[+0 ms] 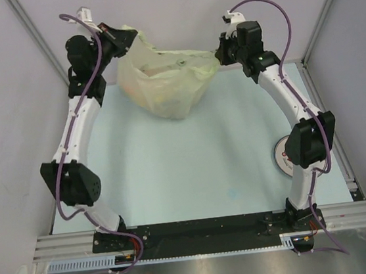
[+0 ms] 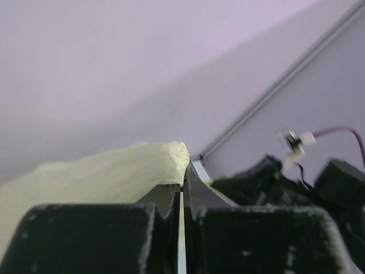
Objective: Take the fake fruits out of the plastic bag
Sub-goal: Move the plastic bag to the center of the board, then adjust the plastic bag at the center of the board.
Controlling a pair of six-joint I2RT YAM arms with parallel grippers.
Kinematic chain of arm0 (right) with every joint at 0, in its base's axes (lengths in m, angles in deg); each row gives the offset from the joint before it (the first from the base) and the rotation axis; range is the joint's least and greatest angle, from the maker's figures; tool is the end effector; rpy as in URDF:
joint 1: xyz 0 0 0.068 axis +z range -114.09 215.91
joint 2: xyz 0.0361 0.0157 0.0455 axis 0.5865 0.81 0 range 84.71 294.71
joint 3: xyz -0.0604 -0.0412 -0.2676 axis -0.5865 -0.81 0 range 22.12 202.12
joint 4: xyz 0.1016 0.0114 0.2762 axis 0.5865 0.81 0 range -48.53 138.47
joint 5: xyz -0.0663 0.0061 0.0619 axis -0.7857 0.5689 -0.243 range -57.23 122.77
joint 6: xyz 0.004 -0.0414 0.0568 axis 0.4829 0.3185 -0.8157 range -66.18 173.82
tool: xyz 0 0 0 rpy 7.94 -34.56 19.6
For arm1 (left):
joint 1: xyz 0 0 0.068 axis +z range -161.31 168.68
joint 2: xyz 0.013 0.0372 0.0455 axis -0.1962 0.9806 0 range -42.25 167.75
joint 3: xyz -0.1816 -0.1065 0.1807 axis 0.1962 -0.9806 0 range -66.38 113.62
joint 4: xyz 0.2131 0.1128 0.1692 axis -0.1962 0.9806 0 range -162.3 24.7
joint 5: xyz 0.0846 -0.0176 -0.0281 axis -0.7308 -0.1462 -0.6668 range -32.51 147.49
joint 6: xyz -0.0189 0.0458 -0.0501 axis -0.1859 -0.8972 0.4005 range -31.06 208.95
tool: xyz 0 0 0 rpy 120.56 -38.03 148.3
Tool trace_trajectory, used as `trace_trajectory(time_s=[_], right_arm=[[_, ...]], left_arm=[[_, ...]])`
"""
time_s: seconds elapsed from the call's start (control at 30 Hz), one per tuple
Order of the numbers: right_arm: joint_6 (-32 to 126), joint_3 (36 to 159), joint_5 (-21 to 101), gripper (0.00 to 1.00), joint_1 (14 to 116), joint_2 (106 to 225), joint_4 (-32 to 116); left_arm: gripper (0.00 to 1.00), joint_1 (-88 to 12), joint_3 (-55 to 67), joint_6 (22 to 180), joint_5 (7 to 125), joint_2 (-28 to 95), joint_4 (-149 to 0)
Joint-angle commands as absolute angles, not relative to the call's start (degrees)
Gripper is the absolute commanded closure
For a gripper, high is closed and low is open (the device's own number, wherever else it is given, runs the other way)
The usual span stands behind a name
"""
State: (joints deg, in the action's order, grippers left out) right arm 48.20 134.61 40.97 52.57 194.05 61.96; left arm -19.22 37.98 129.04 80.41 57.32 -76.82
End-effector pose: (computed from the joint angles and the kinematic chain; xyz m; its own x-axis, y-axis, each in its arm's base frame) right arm 0.4865 0.1541 0.4034 -0.3246 0.0041 -0.9458 -0.3843 0.9132 0.1359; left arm 0.4567 -0.0860 0.4822 -0.2043 -0.5706 -0.7954 0.4911 0.6432 -0.5875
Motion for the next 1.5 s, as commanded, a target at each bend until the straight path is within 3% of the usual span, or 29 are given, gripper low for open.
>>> trace_trajectory(time_s=[0.0, 0.3, 0.33, 0.37, 0.4, 0.43, 0.5, 0.63, 0.77, 1.07, 1.27, 1.47], right_arm=[[51.45, 135.95, 40.59, 1.00, 53.31, 193.61, 58.87], [51.10, 119.25, 42.70, 1.00, 56.99, 188.78, 58.17], [51.88, 118.37, 42.96, 1.00, 58.39, 188.34, 58.69], [52.50, 116.88, 43.40, 1.00, 59.10, 187.99, 58.87], [53.11, 116.08, 43.66, 1.00, 60.15, 187.03, 59.05], [53.64, 115.47, 43.84, 1.00, 60.77, 186.67, 59.22], [55.93, 114.50, 44.28, 1.00, 62.88, 185.53, 59.40], [55.76, 114.23, 44.02, 1.00, 64.30, 184.73, 59.14], [55.67, 114.84, 43.58, 1.00, 64.21, 184.99, 58.87], [54.09, 116.86, 43.93, 1.00, 63.24, 186.84, 59.22], [54.09, 116.08, 44.02, 1.00, 62.54, 186.31, 58.96], [54.09, 114.15, 43.58, 1.00, 62.36, 184.29, 58.79]], left_arm=[[1.00, -19.75, 28.40, 125.08, 82.98, 44.52, -73.81], [1.00, -19.58, -1.41, 107.95, 74.29, 21.49, -53.51], [0.91, -19.58, -4.12, 106.80, 75.06, 21.03, -53.23], [0.74, -19.58, -4.50, 105.39, 76.38, 20.85, -52.97], [0.55, -19.58, -4.33, 101.90, 77.08, 20.59, -52.36], [0.27, -19.58, -3.72, 99.95, 77.79, 20.41, -52.18], [0.13, -19.58, -0.91, 89.38, 81.28, 20.32, -48.95], [0.09, -19.49, 9.36, 72.63, 76.58, 17.44, -42.78], [0.01, -19.75, 12.63, 54.70, 80.25, 13.65, -41.11], [0.00, -25.71, 25.64, 23.41, 82.64, 22.25, -16.95], [0.03, -35.83, 15.72, 17.50, 75.34, 23.31, -20.09], [0.16, -36.28, 21.69, 18.90, 72.09, 32.18, -14.65]])
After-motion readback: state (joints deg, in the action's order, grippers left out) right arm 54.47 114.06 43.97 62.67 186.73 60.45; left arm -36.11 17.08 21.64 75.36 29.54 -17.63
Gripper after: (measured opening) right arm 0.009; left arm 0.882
